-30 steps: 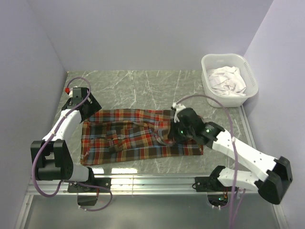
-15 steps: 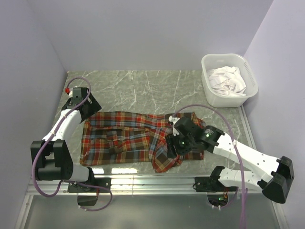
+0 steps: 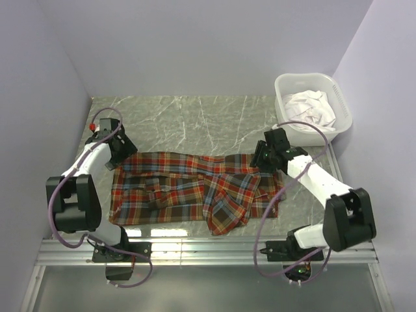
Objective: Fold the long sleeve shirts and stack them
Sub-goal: Fold the shirt
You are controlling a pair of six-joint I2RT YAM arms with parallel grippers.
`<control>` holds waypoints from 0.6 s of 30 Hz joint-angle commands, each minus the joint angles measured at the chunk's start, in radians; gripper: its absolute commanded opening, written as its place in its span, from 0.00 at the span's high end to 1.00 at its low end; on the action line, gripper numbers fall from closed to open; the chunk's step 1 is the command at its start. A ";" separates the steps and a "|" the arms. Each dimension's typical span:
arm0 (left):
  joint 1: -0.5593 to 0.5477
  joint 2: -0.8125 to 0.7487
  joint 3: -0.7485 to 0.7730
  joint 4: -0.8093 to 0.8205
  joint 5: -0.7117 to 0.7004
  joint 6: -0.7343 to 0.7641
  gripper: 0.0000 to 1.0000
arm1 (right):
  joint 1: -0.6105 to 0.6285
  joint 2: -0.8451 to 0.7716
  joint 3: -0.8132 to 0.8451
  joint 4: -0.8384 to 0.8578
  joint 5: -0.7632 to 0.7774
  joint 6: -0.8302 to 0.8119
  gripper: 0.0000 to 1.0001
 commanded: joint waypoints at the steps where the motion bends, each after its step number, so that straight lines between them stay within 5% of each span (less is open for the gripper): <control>1: 0.018 0.017 0.036 0.020 0.062 -0.021 0.16 | -0.070 0.047 -0.043 0.192 -0.044 0.077 0.45; 6: 0.029 0.038 0.022 0.057 0.117 -0.029 0.15 | -0.195 0.105 -0.098 0.328 -0.122 0.087 0.44; 18: 0.050 0.015 -0.018 0.054 0.150 -0.024 0.11 | -0.235 0.266 -0.060 0.452 -0.231 0.084 0.46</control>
